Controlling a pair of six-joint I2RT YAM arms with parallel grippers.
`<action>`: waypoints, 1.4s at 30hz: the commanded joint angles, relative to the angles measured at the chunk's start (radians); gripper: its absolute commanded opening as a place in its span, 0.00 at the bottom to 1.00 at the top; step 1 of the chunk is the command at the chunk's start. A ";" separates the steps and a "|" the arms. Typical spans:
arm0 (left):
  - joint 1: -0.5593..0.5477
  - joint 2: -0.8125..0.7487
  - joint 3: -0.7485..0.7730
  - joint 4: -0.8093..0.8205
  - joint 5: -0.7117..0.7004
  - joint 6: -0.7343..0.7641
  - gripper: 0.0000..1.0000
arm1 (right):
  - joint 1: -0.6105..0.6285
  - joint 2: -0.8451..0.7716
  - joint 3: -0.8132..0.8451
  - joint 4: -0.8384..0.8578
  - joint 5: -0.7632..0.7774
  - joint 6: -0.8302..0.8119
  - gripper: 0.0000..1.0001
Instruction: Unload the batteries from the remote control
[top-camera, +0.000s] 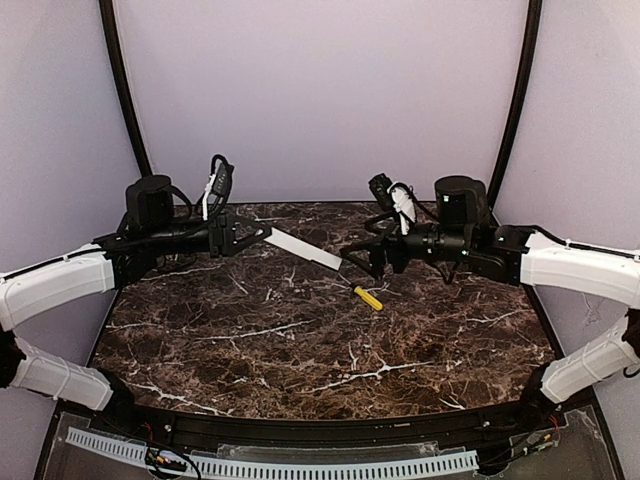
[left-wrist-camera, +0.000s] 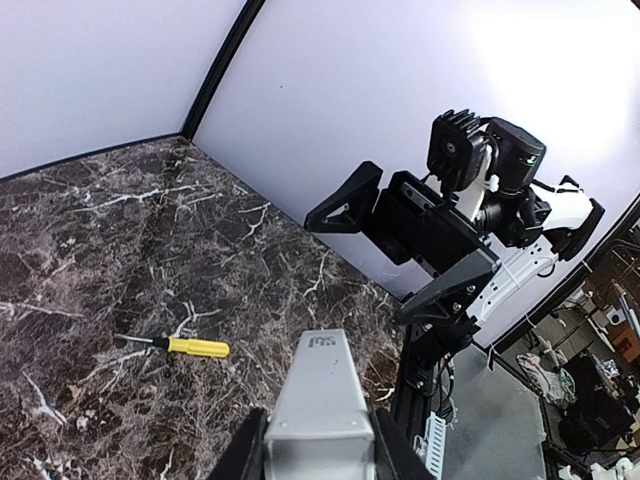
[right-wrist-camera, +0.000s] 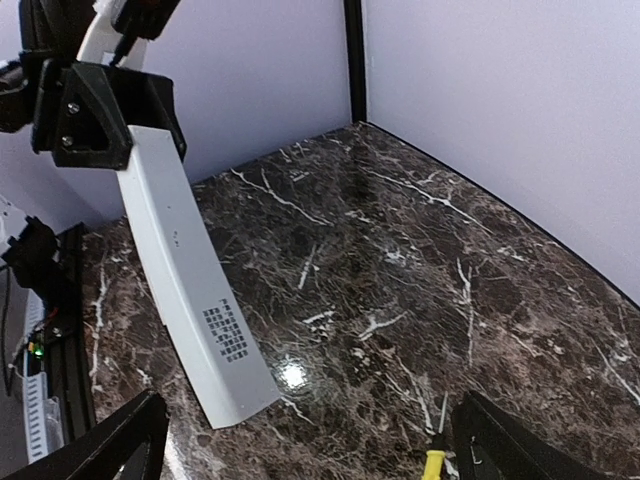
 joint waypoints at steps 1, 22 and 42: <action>-0.007 -0.040 -0.036 0.162 0.009 -0.018 0.00 | -0.061 -0.032 -0.062 0.108 -0.318 0.141 0.99; -0.007 -0.052 -0.091 0.610 0.067 -0.248 0.00 | -0.105 0.025 -0.107 0.586 -0.560 0.405 0.99; -0.007 0.054 -0.159 0.987 0.032 -0.375 0.00 | -0.035 0.167 0.085 0.671 -0.572 0.478 0.73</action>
